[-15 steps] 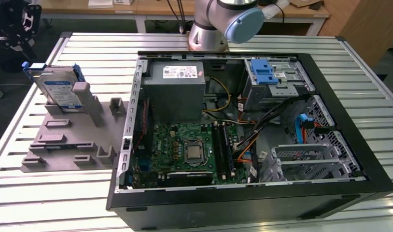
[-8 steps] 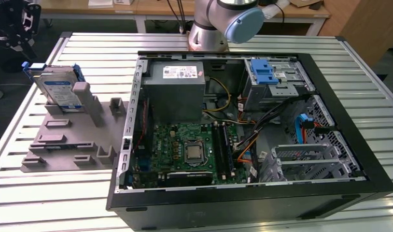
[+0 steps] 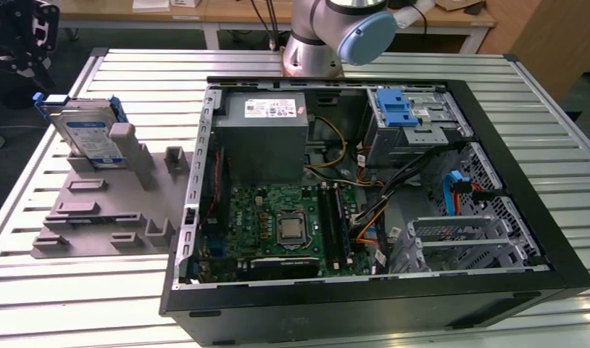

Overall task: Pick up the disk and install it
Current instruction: 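Pick up the disk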

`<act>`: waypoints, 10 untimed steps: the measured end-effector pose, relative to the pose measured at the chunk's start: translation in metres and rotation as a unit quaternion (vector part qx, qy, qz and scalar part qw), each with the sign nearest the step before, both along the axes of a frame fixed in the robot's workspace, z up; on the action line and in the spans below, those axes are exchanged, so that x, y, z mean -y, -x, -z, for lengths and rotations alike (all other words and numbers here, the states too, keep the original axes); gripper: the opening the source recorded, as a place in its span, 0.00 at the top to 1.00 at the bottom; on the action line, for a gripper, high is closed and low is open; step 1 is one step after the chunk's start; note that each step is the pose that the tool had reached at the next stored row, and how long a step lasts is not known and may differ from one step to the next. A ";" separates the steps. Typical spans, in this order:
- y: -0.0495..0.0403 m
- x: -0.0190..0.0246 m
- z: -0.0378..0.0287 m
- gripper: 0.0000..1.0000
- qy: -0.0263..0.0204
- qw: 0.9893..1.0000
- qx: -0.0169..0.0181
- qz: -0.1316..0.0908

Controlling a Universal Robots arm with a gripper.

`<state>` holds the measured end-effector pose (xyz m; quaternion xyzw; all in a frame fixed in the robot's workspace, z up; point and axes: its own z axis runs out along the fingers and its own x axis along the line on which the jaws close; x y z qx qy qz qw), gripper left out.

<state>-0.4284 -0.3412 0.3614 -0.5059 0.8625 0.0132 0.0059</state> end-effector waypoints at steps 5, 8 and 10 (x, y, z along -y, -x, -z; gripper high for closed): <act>0.0000 0.0000 0.0000 0.89 0.000 1.000 0.000 -0.028; 0.0000 0.0000 0.0001 0.89 0.000 1.000 0.000 -0.029; 0.0000 0.0000 0.0001 0.89 0.000 1.000 0.000 -0.029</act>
